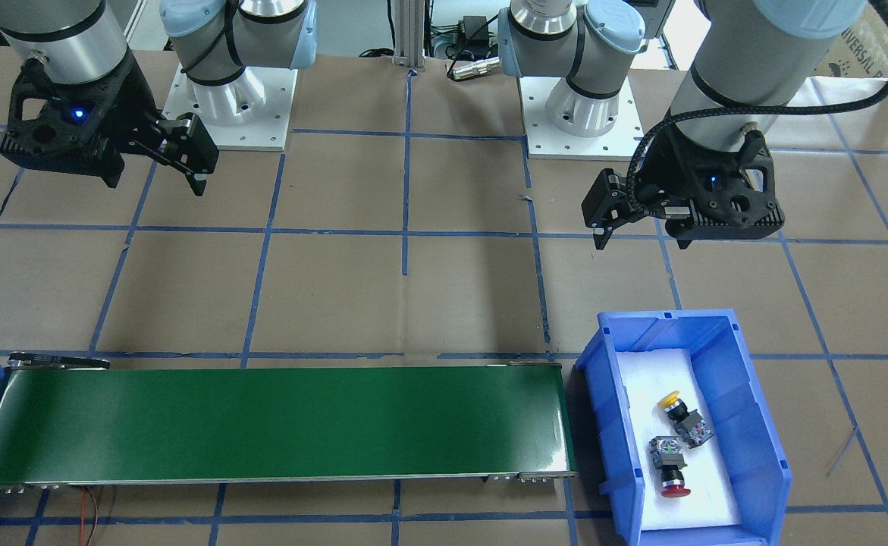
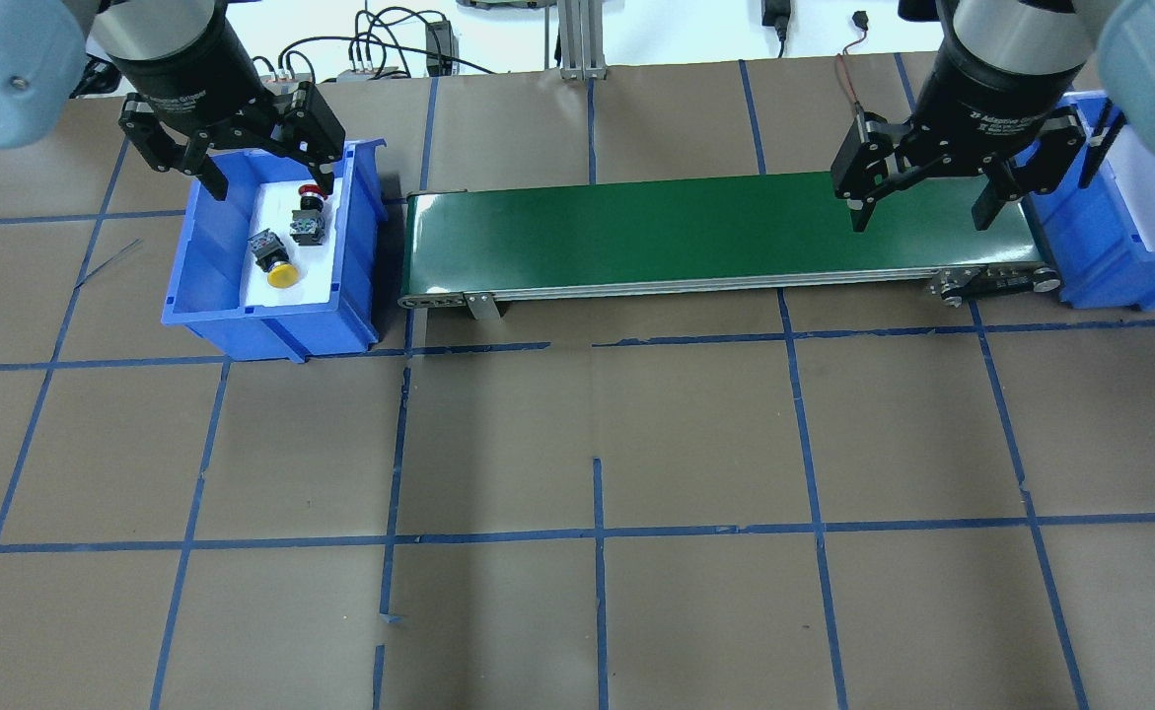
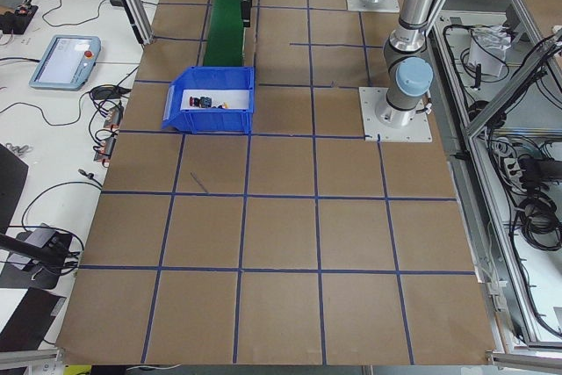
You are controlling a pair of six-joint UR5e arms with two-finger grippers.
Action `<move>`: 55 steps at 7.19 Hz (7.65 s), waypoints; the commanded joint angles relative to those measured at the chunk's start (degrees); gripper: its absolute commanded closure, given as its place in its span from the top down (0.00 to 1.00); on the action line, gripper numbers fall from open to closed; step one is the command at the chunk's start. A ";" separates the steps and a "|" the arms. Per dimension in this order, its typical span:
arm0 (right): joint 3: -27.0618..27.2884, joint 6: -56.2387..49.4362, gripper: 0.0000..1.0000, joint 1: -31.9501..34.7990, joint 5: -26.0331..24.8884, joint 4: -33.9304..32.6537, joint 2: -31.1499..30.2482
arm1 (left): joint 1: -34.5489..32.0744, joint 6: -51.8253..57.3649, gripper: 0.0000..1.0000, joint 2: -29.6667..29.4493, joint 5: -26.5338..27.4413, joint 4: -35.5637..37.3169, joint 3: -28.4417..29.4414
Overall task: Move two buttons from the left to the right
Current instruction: 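Move the left gripper down over the blue bin toward the red-capped button, then lower the left gripper and grasp the red-capped button in the bin, then lift the red-capped button and place it on the near end of the conveyor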
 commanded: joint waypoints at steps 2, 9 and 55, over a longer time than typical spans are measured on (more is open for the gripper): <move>0.00 0.00 1.00 0.00 0.00 0.00 0.06 | 0.03 0.34 1.00 -0.57 -0.31 0.13 0.01; 0.00 0.00 1.00 0.00 0.00 0.00 0.06 | 8.19 6.82 1.00 -11.71 -2.06 12.40 1.59; 0.35 0.00 1.00 0.00 0.00 0.00 0.06 | -9.36 -8.18 0.21 -22.96 -2.24 27.97 4.05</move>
